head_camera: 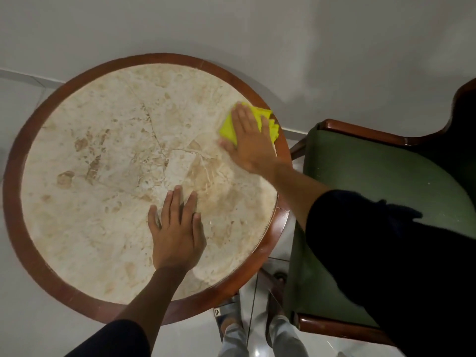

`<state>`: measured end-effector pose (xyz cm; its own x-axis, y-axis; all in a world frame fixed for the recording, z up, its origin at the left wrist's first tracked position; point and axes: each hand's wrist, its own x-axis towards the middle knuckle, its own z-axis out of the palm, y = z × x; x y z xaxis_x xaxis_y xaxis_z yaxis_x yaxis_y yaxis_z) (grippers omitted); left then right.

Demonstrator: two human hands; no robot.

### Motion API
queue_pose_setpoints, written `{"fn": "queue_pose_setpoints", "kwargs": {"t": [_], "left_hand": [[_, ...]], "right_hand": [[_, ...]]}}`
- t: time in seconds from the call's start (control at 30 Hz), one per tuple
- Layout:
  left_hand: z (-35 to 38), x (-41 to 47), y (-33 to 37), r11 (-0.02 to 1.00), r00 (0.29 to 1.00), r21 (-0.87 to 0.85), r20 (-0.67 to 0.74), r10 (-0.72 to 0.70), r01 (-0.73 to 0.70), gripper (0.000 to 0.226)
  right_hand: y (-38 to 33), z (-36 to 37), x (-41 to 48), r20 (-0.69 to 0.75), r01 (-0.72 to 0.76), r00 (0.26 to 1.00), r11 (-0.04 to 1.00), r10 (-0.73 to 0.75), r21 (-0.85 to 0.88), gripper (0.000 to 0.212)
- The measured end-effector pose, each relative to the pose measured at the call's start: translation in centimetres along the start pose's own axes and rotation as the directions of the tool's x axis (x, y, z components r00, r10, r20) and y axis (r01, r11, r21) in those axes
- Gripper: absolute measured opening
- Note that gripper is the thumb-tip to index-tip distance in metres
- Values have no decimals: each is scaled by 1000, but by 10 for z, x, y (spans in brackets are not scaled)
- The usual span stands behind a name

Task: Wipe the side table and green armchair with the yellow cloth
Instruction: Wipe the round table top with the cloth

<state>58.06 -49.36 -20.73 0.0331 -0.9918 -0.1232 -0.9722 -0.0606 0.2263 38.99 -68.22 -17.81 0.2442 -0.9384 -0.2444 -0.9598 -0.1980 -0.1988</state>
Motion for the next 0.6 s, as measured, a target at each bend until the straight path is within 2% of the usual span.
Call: {"fn": "queue_pose_setpoints", "kwargs": {"t": [0.1, 0.2, 0.33, 0.4, 0.47, 0.53, 0.6], "left_hand": [[-3, -1, 0, 1000, 1000, 4, 1, -4, 4, 52], [-6, -2, 3, 1000, 1000, 28, -28, 11, -10, 52], [-5, -2, 3, 997, 996, 55, -67, 53, -49, 52], [-4, -5, 10, 997, 992, 80, -124, 17, -7, 50], [-5, -14, 36, 998, 984, 53, -177, -12, 22, 47], [-2, -34, 85, 995, 978, -48, -193, 82, -93, 41], [9, -61, 144, 951, 972, -209, -113, 207, -227, 36]], "right_hand": [[-31, 21, -61, 20, 128, 992, 991, -128, 26, 78], [-28, 36, -134, -23, 123, 992, 991, -122, 52, 74], [9, 32, -186, -30, -63, 997, 993, 66, 99, 68], [37, 23, -194, -21, -156, 986, 956, 166, 250, 66], [69, 11, -205, -27, -223, 963, 851, 268, 476, 57], [106, -5, -219, -86, -245, 927, 765, 364, 596, 62], [145, -21, -227, -182, -236, 889, 760, 420, 605, 56]]}}
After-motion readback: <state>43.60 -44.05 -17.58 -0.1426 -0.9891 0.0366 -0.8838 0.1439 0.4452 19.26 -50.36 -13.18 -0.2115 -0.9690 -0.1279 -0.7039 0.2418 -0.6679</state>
